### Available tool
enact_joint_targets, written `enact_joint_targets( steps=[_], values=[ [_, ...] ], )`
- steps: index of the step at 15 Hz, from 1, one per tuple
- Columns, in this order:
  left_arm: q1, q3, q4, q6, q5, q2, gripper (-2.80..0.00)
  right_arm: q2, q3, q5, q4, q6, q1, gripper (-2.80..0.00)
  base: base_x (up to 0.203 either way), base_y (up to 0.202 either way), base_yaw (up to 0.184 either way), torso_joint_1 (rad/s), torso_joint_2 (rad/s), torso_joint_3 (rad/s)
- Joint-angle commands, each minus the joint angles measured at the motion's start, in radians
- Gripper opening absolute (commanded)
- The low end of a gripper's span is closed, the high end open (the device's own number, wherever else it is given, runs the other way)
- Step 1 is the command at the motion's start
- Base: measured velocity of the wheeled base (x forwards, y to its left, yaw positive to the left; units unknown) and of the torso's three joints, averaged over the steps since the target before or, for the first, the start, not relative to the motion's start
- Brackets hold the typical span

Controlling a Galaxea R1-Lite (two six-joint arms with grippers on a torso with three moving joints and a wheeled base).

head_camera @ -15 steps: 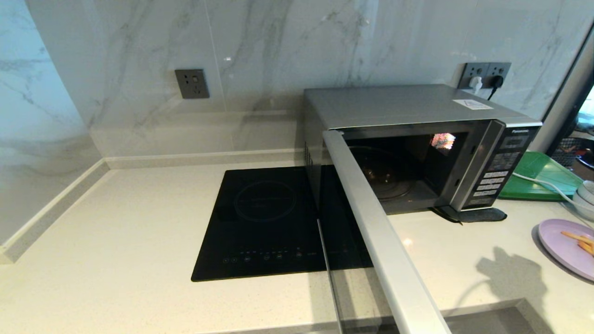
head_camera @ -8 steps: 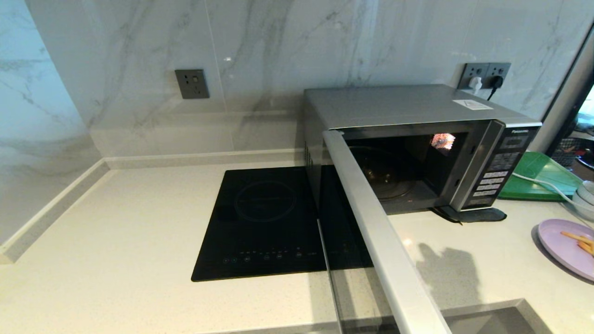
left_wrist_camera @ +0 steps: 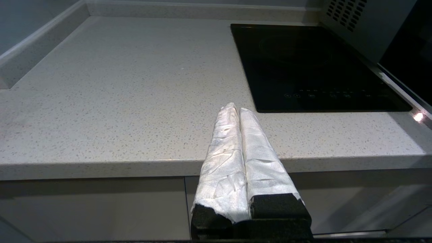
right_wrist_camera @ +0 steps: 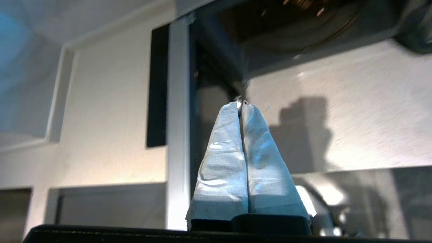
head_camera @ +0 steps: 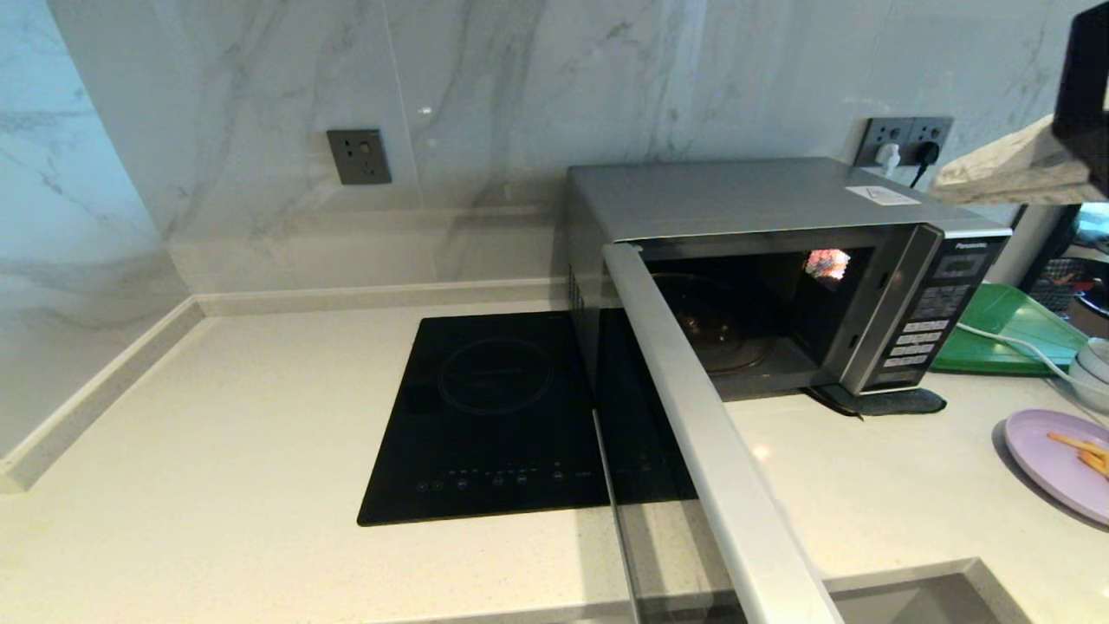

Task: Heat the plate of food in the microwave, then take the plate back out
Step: Close the microwave oven

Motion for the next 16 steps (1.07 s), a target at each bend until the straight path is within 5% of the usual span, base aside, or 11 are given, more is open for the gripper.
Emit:
enact_joint_targets(
  steps=[1,8,16],
  values=[
    [0.0,0.0,0.0,-0.001,0.0,0.001,-2.8,0.072,-0.009,0.017,0.013,0.045,0.074,-2.8,0.0,0.0,0.0,0.0,0.0,0.0],
    [0.0,0.0,0.0,-0.001,0.0,0.001,-2.8,0.141,-0.009,0.09,0.191,0.136,0.366,-2.8,0.0,0.0,0.0,0.0,0.0,0.0],
    [0.0,0.0,0.0,-0.001,0.0,0.001,-2.8,0.226,-0.009,0.119,0.212,0.112,0.448,-2.8,0.0,0.0,0.0,0.0,0.0,0.0]
  ],
)
